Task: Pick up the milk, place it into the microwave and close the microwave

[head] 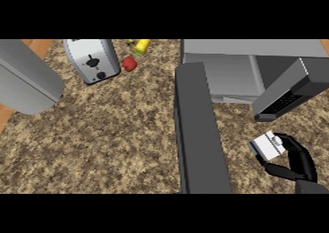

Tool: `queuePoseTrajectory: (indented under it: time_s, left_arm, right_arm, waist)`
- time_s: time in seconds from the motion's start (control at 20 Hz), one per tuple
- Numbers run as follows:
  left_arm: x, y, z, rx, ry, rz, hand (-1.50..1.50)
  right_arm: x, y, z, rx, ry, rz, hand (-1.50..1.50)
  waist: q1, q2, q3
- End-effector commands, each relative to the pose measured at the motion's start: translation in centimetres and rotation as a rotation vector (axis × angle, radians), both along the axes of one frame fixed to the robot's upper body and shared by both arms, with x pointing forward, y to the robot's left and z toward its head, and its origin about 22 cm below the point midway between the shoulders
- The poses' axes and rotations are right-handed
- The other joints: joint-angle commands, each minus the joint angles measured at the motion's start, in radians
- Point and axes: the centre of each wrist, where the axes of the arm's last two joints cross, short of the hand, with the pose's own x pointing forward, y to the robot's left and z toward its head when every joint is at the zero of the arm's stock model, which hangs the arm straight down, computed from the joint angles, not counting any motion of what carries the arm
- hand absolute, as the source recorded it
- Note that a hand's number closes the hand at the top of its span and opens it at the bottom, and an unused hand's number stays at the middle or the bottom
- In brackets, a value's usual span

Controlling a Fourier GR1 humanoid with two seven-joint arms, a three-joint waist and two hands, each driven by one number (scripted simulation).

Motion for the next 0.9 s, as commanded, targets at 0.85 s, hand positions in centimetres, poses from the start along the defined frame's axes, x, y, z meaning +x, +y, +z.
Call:
queuePoseTrajectory:
  time_s: [0.85]
  left_arm:
    - [-0.8,-0.4,1.6,-0.059,-0.099,-0.011,-1.5]
  right_arm:
    - [7.2,11.1,1.1,0.019,-0.179,0.245,1.5]
  waist:
    - [-0.003,-0.001,-0.001]
